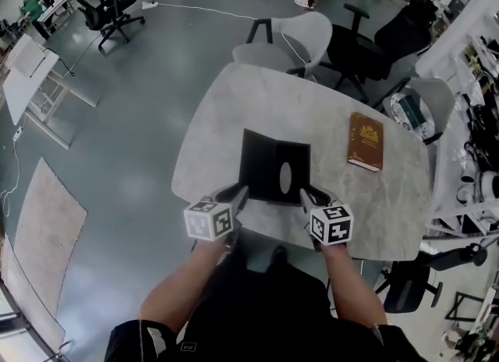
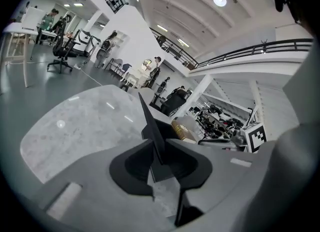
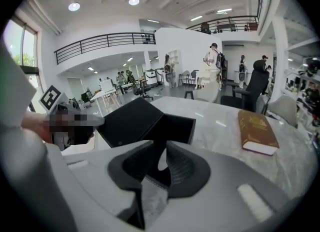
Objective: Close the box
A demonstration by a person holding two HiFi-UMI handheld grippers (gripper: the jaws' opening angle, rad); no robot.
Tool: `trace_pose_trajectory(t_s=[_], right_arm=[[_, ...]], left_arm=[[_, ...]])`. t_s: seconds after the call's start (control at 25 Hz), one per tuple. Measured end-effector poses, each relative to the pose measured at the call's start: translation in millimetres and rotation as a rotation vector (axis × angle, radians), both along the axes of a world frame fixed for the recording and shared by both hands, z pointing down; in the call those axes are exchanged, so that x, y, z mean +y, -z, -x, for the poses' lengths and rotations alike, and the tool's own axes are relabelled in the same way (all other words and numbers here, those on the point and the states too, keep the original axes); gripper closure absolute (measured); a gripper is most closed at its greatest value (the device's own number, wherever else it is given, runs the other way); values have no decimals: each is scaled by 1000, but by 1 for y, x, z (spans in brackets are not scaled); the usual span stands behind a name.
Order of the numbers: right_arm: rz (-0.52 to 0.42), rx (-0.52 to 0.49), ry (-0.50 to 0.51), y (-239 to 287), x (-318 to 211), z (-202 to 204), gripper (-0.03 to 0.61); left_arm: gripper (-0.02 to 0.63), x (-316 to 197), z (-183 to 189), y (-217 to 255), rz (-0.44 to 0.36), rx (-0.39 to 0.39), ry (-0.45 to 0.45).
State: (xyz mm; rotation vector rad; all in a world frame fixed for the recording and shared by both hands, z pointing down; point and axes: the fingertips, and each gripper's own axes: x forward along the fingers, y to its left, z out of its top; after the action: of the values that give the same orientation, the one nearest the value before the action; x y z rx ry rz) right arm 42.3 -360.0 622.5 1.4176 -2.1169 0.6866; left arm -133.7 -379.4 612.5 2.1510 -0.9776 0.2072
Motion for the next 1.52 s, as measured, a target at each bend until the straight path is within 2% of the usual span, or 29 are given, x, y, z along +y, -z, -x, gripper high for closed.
trace_pose_trajectory(t_s=[0.16,0.36,0.68,0.96,1.24,1.52], right_arm=[[-65,-18,44,19,5,-11,497],[-79,-58,126,25,31,-32,497],[-95,-101,143,28,51,-88,497],[-118,-135,151,37,55,-100,497],[-117,-149,141,36,58,-107,497],[-113,-161,102,34,64,-121,497]], left_arm=[[549,7,-23,19,-76,-15,32],[552,15,-46,35,-139,-131,95],[555,20,-79,42,-202,-261,138],[554,26,-99,49,-250,-350,113],[551,27,-122,48,-265,-378,74],[498,31,-155,41,-279,-420,-2]])
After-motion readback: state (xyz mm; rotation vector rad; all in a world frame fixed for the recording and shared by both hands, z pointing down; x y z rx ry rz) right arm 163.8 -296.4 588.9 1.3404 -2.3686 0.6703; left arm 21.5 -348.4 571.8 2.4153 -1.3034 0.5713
